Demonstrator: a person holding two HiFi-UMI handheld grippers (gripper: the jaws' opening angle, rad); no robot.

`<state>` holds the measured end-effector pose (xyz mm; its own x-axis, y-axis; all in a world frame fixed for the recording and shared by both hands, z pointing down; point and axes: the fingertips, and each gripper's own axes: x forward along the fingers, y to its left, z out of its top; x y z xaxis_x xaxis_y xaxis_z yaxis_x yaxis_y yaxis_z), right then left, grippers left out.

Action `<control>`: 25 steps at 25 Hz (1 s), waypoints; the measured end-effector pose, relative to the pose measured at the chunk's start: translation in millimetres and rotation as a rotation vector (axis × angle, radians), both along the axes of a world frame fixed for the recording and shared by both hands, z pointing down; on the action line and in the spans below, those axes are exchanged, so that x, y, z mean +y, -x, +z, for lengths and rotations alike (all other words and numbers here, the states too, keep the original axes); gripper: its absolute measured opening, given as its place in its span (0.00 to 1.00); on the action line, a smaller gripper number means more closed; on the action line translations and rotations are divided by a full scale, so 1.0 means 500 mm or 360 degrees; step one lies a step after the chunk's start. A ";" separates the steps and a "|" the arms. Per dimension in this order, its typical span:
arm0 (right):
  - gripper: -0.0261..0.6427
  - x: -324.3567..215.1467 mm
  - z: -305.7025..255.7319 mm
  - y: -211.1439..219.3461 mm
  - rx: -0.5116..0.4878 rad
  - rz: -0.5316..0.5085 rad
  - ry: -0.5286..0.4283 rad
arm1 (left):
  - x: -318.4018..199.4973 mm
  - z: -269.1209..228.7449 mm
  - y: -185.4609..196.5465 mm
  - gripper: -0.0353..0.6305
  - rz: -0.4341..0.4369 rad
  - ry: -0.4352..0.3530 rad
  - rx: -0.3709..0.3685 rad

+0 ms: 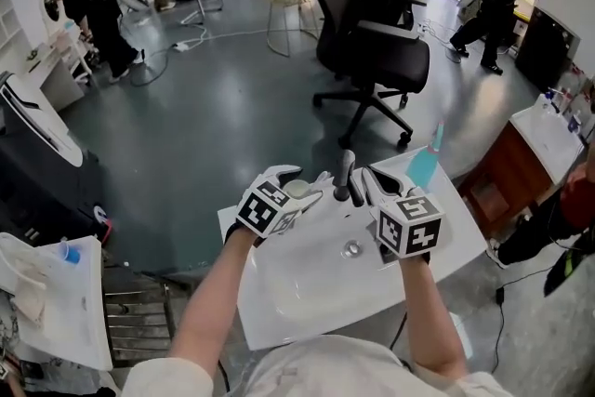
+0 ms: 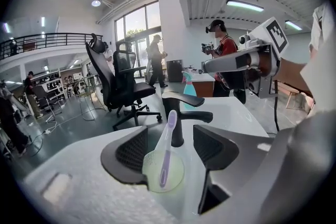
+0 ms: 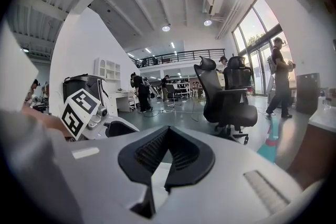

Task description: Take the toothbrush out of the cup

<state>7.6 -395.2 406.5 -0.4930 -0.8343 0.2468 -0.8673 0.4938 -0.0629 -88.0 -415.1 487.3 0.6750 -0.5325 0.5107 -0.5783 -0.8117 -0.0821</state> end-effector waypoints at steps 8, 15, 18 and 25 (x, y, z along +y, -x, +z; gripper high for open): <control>0.04 -0.002 0.003 -0.028 0.0014 0.0056 0.0006 | -0.019 0.035 -0.022 0.40 0.0169 0.0043 -0.0125; 0.04 0.002 0.018 -0.061 0.0016 0.0109 0.0030 | -0.020 0.072 -0.035 0.33 0.0299 0.0115 -0.0195; 0.04 0.005 0.023 -0.076 0.0014 0.0133 0.0038 | -0.025 0.081 -0.035 0.31 0.0298 0.0118 -0.0222; 0.04 0.011 0.035 -0.100 0.0012 0.0165 0.0063 | -0.028 0.082 -0.046 0.24 0.0321 0.0109 -0.0237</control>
